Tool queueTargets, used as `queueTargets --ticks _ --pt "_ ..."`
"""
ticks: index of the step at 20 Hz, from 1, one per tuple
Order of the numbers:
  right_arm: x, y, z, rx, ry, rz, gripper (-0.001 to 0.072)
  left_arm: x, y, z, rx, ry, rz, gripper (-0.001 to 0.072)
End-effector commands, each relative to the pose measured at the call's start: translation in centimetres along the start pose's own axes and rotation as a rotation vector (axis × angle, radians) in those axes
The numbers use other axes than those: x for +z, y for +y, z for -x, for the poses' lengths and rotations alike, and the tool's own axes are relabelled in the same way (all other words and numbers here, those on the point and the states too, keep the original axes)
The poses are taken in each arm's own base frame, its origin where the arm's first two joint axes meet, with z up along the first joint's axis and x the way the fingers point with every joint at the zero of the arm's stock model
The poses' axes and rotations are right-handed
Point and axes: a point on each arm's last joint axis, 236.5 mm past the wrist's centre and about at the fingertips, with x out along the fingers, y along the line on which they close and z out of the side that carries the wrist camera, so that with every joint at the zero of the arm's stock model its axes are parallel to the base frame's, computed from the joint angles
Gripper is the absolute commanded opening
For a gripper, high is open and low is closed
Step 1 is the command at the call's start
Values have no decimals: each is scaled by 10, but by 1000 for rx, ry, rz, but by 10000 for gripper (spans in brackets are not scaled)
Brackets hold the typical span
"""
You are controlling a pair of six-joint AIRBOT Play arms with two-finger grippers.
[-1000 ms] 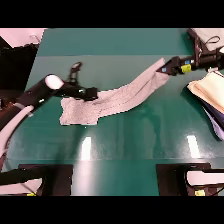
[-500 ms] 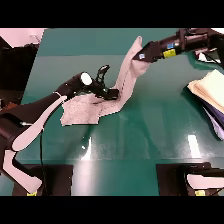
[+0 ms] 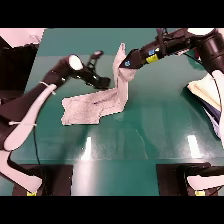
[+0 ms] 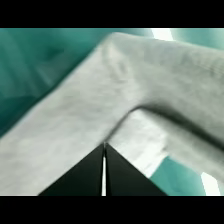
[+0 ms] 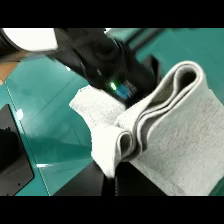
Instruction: Fold the shirts.
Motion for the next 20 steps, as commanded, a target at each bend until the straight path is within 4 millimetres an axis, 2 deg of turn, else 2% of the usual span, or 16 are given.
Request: queueTargets --ticks 1,3,5,7,9,11,13,14,15,16,17,18,19,20 --pt "-5 11 -27 30 34 12 8 14 76 93 263 -62 -30 20" --pt "-11 21 -53 56 60 22 9 17 106 157 364 -129 -6 21" --pt "-13 35 -83 79 66 40 8 11 128 221 456 -196 28 21" --pt "-15 47 -113 94 60 64 8 2 140 270 526 -249 60 21" --pt "-21 56 -149 106 61 72 9 -8 145 304 561 -290 90 21" --pt "-26 63 -187 108 45 94 11 -16 146 319 574 -301 111 22" --pt "-35 74 -228 109 26 130 16 -24 145 318 565 -272 124 21" --pt "-43 86 -244 130 44 168 91 -26 144 315 557 -262 128 21" --pt "-51 100 -256 159 71 213 322 -25 141 313 540 -262 129 21" --pt "-56 112 -264 186 93 242 532 -25 140 312 536 -263 129 21" --pt "-55 118 -264 199 102 263 571 -26 140 312 536 -261 130 22" --pt "-53 116 -259 191 110 271 570 -27 140 312 535 -253 131 21" --pt "-53 104 -251 159 132 262 570 -29 139 311 534 -247 133 21" --pt "-56 83 -239 109 159 238 569 -30 139 311 533 -243 134 22"
